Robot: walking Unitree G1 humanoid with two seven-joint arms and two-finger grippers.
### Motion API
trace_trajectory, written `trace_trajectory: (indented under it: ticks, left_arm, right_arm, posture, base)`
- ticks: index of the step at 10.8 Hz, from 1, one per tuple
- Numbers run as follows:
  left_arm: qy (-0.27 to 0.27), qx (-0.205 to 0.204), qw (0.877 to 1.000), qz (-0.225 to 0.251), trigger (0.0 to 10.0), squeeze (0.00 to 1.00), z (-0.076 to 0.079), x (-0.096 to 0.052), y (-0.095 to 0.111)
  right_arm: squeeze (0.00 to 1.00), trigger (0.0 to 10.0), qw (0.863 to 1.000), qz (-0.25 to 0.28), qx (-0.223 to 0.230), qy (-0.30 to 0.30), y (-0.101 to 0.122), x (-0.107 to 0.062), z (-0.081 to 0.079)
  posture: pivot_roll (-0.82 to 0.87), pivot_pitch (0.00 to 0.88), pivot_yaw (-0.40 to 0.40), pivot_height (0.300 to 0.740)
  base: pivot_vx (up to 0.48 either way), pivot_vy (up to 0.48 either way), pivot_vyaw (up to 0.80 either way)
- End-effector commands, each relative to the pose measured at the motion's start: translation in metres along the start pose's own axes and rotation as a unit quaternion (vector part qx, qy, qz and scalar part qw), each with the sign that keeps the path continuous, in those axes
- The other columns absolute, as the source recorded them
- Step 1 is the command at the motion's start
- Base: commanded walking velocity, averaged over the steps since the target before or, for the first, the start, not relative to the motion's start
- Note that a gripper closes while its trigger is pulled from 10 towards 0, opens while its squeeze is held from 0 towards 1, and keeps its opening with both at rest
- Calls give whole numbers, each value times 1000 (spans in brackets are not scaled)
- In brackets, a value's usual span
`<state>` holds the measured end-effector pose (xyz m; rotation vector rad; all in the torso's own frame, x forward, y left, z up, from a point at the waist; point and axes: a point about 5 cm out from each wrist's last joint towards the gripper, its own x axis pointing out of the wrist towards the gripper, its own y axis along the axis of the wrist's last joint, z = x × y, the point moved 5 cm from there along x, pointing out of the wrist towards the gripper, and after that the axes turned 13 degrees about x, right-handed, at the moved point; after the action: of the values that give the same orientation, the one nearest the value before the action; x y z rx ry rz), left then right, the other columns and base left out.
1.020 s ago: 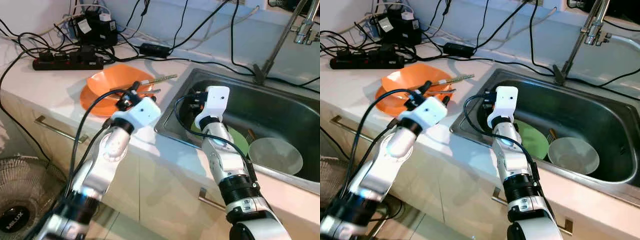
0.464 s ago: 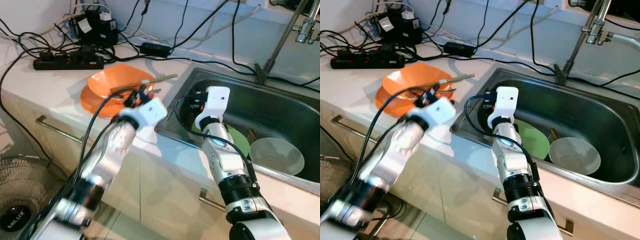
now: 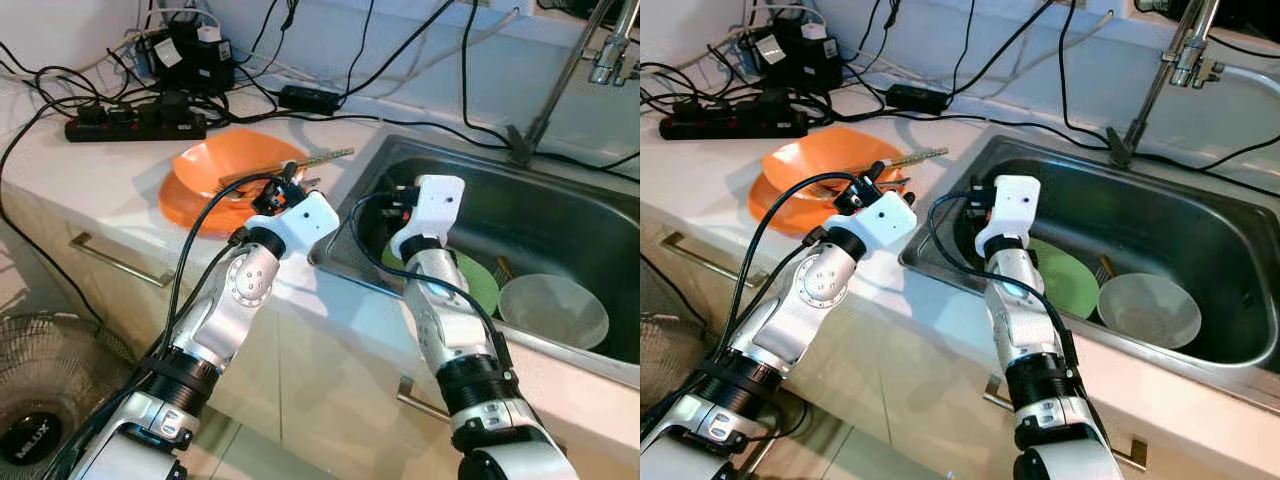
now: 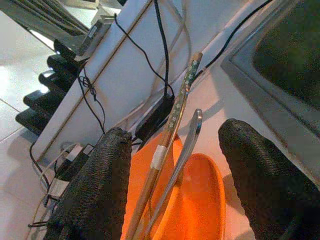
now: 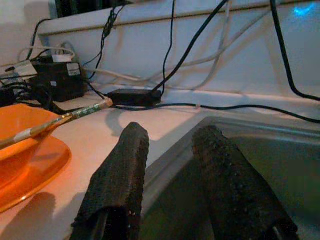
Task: Kitchen organization
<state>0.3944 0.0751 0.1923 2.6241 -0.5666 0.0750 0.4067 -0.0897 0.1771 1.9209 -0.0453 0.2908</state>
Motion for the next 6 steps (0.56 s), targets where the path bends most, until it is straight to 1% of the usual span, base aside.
trace_trajectory:
  ticks: [1,2,5,6]
  left_arm:
    - [5,-8,1000,1,10000,0,-1,1,-1]
    - [6,-8,1000,2,10000,0,-1,2,-1]
    - [2,-5,1000,1,10000,0,-1,4,-4]
    - [3,-7,1000,2,10000,0,-1,5,-4]
  right_arm:
    - [0,10000,1000,15,-1,-5,3,-4,8]
    - [0,10000,1000,14,-3,-5,2,-4,9]
    - [0,10000,1000,3,-9,-15,-10,-10,14]
    - [0,10000,1000,4,-8,-15,-11,-10,14]
  posture:
    - [132,3,-30,740]
    - [132,3,-30,740]
    - [122,0,-18,740]
    - [116,0,-17,740]
  base:
    - [0,0,0]
    - [0,0,0]
    - [0,0,0]
    - [0,0,0]
